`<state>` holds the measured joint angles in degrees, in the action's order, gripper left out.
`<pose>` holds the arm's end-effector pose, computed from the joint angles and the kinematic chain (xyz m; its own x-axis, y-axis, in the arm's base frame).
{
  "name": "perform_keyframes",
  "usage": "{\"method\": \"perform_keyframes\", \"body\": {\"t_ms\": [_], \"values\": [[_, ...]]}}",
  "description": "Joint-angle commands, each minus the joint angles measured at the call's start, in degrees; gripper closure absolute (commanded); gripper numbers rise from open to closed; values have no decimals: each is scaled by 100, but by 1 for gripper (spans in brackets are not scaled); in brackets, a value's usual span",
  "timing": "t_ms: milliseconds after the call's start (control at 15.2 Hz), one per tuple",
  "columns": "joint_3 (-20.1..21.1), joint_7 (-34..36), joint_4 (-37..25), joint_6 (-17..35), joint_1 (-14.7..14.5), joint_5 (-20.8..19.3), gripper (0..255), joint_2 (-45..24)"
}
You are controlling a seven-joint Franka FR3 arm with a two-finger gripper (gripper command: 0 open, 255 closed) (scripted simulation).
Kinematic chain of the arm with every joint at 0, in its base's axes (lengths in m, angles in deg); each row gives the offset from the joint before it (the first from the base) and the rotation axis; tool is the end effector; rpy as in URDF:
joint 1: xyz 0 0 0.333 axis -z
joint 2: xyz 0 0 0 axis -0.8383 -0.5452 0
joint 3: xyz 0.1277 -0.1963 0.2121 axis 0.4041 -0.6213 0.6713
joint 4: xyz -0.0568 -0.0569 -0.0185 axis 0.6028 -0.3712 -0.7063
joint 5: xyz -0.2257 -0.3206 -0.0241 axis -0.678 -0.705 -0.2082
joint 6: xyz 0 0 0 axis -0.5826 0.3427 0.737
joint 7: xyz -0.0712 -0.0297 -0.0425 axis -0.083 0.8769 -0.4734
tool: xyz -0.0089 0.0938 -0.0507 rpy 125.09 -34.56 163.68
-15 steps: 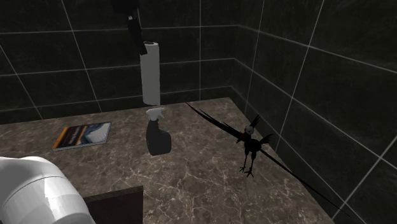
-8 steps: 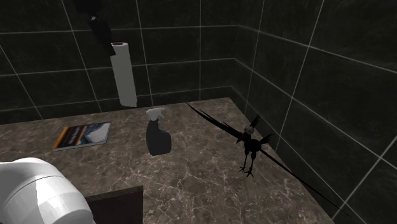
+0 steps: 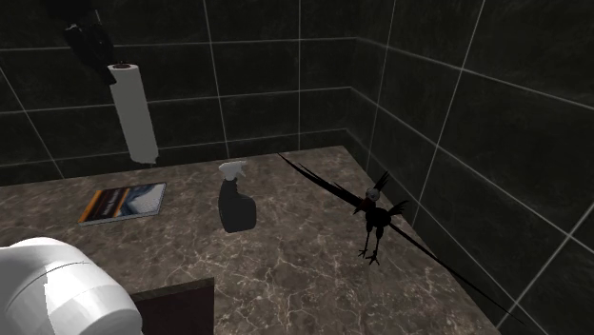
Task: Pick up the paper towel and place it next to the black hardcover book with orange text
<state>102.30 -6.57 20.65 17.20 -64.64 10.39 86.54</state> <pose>0.2098 0.2924 0.6996 0.8277 -0.5236 0.2020 -0.5348 -0.8450 0.0013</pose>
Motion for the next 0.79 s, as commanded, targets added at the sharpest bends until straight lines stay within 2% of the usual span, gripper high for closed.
{"method": "perform_keyframes", "body": {"t_ms": [0, 528, 726], "values": [[158, 221, -19, -110, -68, 129, 255, 110], [1030, 1241, -568, -505, -134, 602, 255, 122], [1032, 1223, -237, -301, -197, 664, 255, 257]]}}
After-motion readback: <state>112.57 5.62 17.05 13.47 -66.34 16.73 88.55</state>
